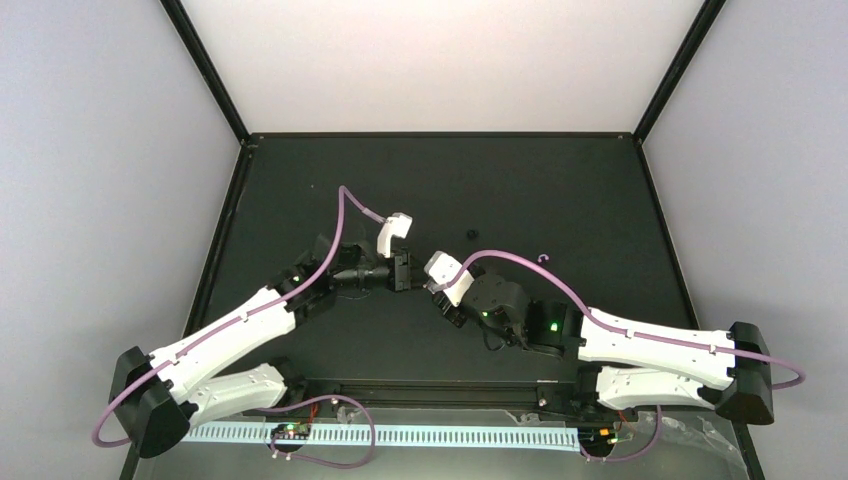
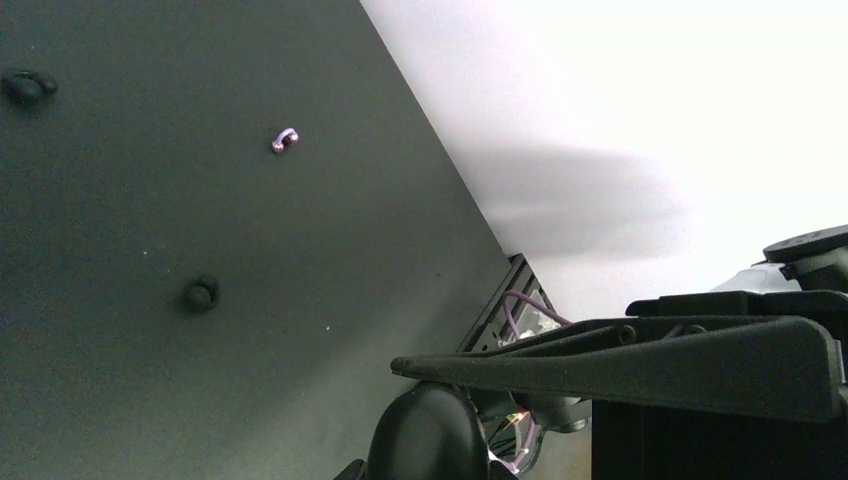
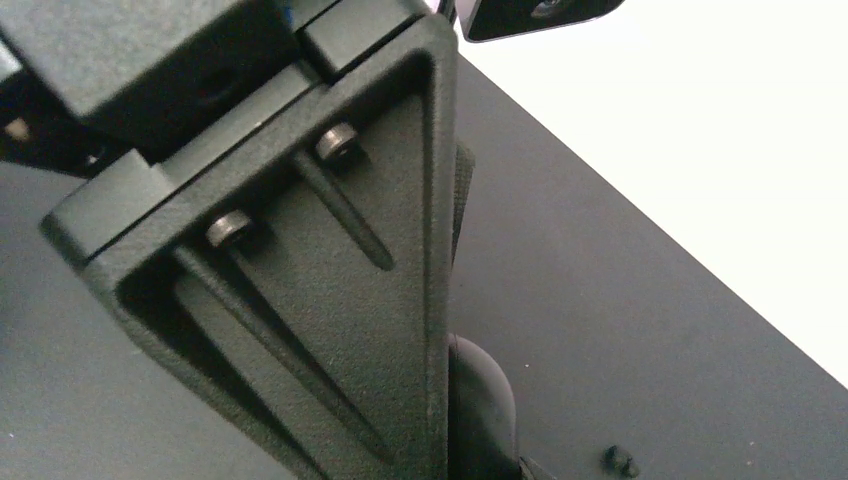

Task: Insert the wireless bluetooth earbuds into the charging case
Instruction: Pick up the charging case at the center of the board.

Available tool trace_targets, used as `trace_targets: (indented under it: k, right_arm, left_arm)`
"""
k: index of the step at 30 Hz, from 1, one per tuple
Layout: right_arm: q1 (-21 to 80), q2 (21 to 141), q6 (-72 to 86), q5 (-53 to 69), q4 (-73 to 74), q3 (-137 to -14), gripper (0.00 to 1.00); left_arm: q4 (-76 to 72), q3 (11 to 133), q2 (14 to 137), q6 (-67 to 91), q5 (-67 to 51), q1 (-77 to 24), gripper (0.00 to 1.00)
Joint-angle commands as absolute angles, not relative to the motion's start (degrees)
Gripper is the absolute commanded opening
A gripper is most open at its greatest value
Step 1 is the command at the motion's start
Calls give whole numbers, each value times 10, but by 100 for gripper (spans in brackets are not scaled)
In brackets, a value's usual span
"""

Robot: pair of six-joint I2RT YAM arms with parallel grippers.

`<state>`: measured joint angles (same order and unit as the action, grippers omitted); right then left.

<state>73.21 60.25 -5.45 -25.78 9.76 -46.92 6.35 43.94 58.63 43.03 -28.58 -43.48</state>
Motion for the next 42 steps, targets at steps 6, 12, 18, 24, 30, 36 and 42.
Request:
trace_targets:
  k: [6,12,18,24,30,36,42]
  right_arm:
    - [735,589,-48,-253,70,-473,55]
    - [734,577,-36,-253,80,-471,67]
    - [734,513,-3,-227,112,-477,82]
    - [720,440,47,-167,161,-504,86]
    - [590,367,120,34,111,-460,85]
    - [526,390,190,209,43,-448,80]
    - [525,408,237,256,-26,-437,74]
  left_arm:
    - [23,439,575,439,-302,-446,24]
    - [17,443,565,433,-286,-446,18]
    - [47,449,541,406,-232,-439,16]
    - [40,442,495,361,-200,-432,15]
    - [-24,417,453,310,-263,-431,16]
    - [-73,391,414,275,-329,-431,16]
    - [-172,349,383,293,-361,-431,15]
